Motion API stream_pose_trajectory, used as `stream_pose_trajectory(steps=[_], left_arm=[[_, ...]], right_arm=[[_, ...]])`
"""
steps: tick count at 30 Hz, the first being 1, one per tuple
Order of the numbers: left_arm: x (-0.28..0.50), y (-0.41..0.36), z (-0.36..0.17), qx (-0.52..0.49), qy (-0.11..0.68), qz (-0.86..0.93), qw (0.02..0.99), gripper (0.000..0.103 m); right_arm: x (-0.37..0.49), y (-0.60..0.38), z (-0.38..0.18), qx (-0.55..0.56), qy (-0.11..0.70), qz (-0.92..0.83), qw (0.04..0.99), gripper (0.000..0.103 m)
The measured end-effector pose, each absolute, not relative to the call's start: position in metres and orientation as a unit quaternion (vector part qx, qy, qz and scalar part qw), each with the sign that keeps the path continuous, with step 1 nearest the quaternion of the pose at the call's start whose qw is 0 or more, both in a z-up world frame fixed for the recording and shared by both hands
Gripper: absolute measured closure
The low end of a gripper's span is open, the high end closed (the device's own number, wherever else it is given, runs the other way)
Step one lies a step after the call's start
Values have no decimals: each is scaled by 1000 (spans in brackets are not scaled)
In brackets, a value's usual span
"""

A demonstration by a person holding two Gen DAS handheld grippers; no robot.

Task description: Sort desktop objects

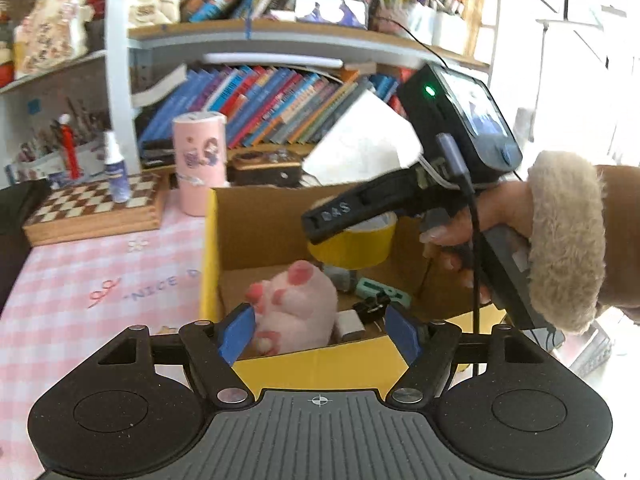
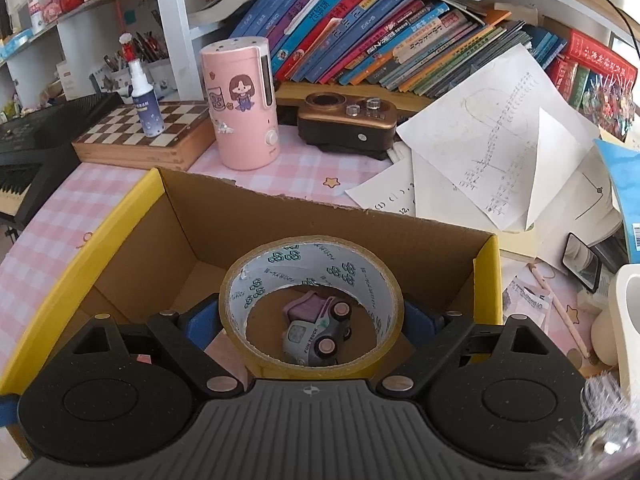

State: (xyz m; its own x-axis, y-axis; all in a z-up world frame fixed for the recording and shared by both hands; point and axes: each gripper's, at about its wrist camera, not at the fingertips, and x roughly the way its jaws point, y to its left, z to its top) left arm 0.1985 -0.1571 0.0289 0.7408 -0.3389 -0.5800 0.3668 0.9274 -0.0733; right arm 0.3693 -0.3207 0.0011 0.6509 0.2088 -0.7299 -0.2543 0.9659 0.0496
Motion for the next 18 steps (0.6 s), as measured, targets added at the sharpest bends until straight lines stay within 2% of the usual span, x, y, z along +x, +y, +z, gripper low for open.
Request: stream_pose_trajectory(steps=[2,5,14,18], left_arm=[[194,-150,33,17,298,-182,937,24],[188,-141,38,12,289,-172,942,23],[158,-102,42,10,275,-127,953,22],[144,-77,44,3,270,-101,958,17]], right_arm=[[364,-321,6,-31,380,125,916,11],[357,-320,17,-38,359,117,925,6],[290,-312,49,-23,305,114,945,6],[245,-306,57,-1,281,102,954,6]])
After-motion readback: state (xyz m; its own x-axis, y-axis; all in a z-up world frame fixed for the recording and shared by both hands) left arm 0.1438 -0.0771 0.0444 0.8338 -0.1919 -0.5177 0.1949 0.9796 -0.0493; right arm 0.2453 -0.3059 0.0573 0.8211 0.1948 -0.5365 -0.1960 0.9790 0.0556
